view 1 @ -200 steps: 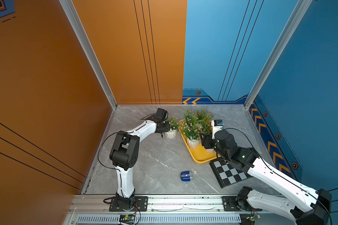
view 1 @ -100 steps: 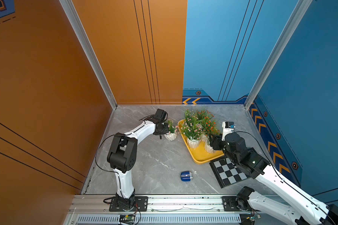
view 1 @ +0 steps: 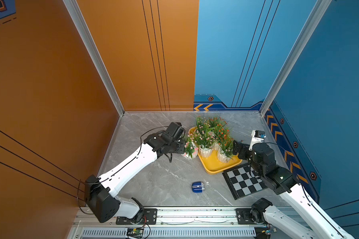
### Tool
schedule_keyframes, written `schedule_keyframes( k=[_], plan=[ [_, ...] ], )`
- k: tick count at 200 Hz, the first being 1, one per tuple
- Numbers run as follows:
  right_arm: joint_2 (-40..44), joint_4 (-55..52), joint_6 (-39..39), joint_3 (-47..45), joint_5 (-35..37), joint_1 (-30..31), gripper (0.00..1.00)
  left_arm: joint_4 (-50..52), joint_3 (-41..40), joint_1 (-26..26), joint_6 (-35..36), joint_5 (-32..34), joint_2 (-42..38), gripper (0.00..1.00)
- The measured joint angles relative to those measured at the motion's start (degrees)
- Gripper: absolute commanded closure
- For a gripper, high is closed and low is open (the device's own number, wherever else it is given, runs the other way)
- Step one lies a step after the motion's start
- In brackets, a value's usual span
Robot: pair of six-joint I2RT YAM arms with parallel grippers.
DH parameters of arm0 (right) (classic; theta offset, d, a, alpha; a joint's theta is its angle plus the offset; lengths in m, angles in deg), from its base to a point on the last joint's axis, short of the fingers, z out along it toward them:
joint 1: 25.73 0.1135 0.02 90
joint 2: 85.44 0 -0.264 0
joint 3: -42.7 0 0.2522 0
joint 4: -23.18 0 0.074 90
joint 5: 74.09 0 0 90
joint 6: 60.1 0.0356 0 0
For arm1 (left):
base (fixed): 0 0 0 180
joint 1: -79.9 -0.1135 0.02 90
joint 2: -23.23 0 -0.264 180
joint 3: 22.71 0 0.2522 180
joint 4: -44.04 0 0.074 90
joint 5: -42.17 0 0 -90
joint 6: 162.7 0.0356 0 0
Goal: Put the potted gypsophila into the storage box
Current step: Pick up the baby's breath potted plant from the center of the board, then place the baby's breath potted plant at the storage box.
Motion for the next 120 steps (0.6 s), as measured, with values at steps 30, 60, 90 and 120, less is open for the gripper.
schedule_keyframes(
  k=[30,60,90,120],
  plan=[
    [1.75,-1.42,-1.07,-0.09,-0.26,-3.52,0.0,2.16,1.95,8.63,-1.88,2.43,0.92,1.0],
    [3.13,-3.1,-1.4,-0.11,-1.07,-6.99,0.0,2.97,8.39,12.31,-2.01,3.54,8.52,1.0],
    [5.31,-4.2,-1.38,-1.2,-2.12,-10.27,0.0,2.89,16.59,12.85,-0.48,4.24,19.1,1.0],
    [7.32,-5.97,-1.38,-2.54,-3.04,-12.9,0.0,1.95,23.58,12.85,1.49,4.15,28.72,1.0]
  ],
)
